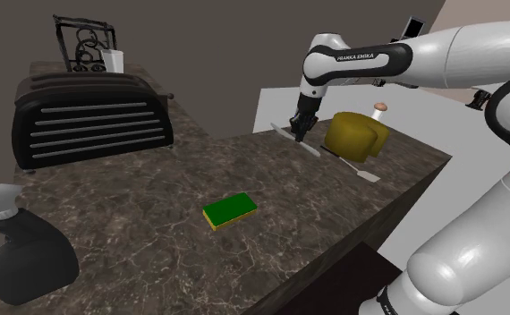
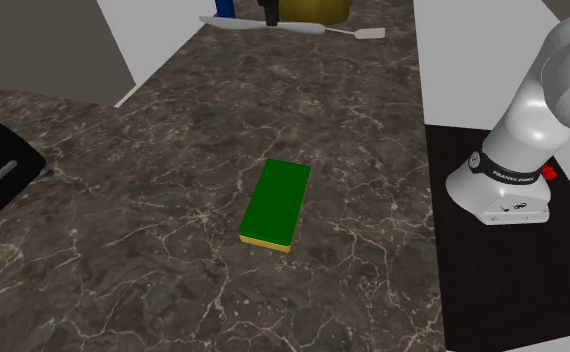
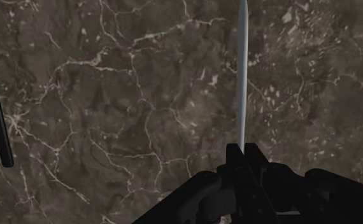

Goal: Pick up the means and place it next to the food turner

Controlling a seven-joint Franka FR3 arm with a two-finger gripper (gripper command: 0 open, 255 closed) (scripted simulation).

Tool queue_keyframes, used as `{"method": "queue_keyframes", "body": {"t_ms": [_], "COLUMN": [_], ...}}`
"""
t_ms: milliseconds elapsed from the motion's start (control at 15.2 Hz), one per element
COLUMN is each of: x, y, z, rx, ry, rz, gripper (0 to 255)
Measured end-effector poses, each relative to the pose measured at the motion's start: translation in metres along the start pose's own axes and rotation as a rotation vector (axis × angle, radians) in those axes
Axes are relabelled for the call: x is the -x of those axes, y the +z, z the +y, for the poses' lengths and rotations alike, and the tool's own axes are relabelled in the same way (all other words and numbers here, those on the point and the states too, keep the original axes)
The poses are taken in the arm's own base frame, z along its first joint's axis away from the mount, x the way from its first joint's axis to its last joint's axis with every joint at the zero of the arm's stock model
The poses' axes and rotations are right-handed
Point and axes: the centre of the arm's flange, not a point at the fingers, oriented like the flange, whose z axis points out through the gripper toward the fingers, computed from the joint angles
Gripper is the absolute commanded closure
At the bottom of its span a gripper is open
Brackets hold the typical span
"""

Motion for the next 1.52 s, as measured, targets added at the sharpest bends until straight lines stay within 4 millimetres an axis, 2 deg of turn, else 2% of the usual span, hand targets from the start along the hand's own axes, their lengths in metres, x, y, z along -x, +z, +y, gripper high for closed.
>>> {"method": "queue_keyframes", "body": {"t_ms": [924,1386,1452,1518], "x": [-0.005,-0.005,-0.005,-0.005], "y": [0.074,0.079,0.079,0.079], "z": [0.002,0.002,0.002,0.002], "rx": [0.0,0.0,0.0,0.0], "ry": [-0.001,-0.001,-0.001,-0.001], "rz": [0.0,0.0,0.0,0.0], "gripper": [255,255,0,0]}}
